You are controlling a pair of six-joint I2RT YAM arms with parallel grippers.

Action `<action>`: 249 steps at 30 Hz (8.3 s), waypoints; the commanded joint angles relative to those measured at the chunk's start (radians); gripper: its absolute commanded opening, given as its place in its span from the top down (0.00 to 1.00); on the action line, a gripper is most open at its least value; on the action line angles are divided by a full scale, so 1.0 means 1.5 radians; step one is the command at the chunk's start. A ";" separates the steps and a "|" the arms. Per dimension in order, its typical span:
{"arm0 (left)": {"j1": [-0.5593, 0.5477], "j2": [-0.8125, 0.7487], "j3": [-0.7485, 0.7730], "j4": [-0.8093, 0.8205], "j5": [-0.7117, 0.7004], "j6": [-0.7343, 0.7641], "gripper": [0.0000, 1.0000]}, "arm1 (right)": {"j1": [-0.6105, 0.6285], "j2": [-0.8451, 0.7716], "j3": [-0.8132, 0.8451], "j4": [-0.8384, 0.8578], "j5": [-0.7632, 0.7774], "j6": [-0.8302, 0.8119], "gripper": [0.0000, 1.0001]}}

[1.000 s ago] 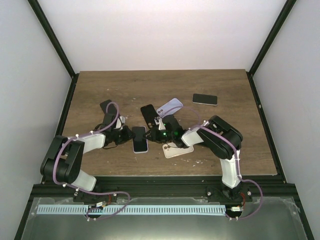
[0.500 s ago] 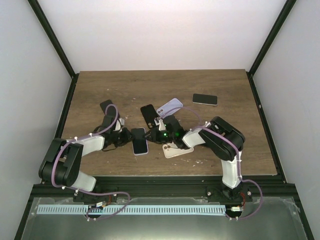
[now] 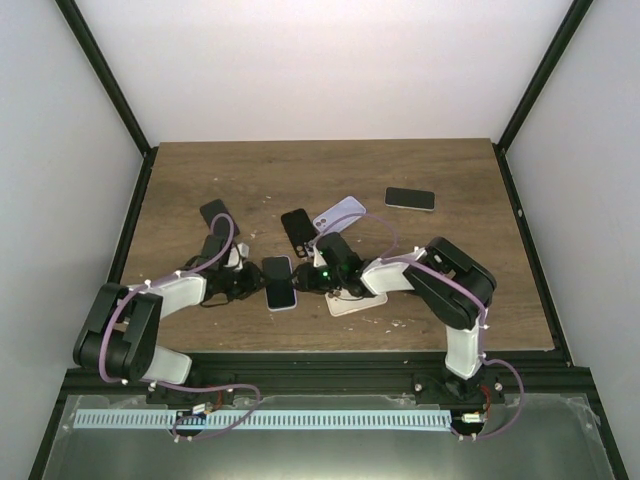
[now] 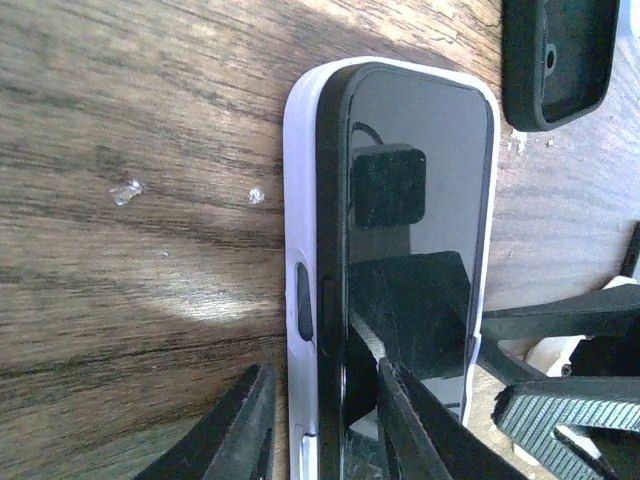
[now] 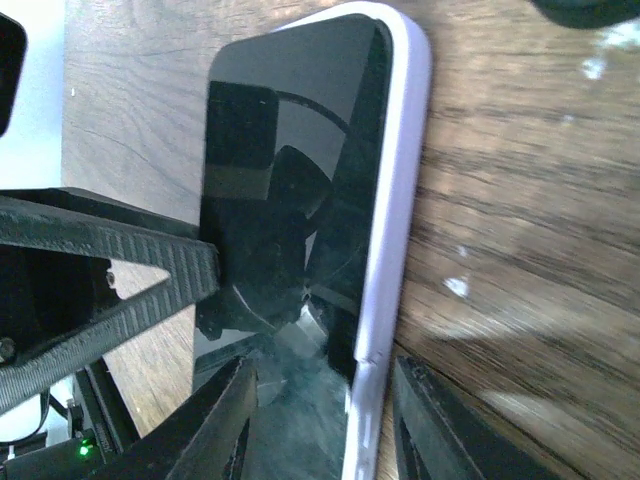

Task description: Put the phone into the phone case

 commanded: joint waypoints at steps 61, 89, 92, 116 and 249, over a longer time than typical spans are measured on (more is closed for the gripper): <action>0.053 -0.019 -0.083 0.009 0.101 -0.022 0.59 | 0.008 0.095 0.013 0.457 -0.222 0.210 0.60; 0.067 -0.049 -0.100 0.033 0.128 -0.018 0.58 | 0.015 0.132 0.043 0.405 -0.250 0.171 0.63; 0.068 -0.049 -0.101 0.032 0.128 -0.018 0.60 | 0.015 0.127 0.043 0.344 -0.227 0.144 0.65; 0.077 -0.329 0.104 -0.169 0.194 -0.029 0.20 | -0.053 -0.118 -0.094 0.388 -0.296 0.134 0.90; 0.077 -0.311 0.167 -0.070 0.292 -0.084 0.92 | -0.071 -0.212 -0.101 0.488 -0.316 0.210 0.83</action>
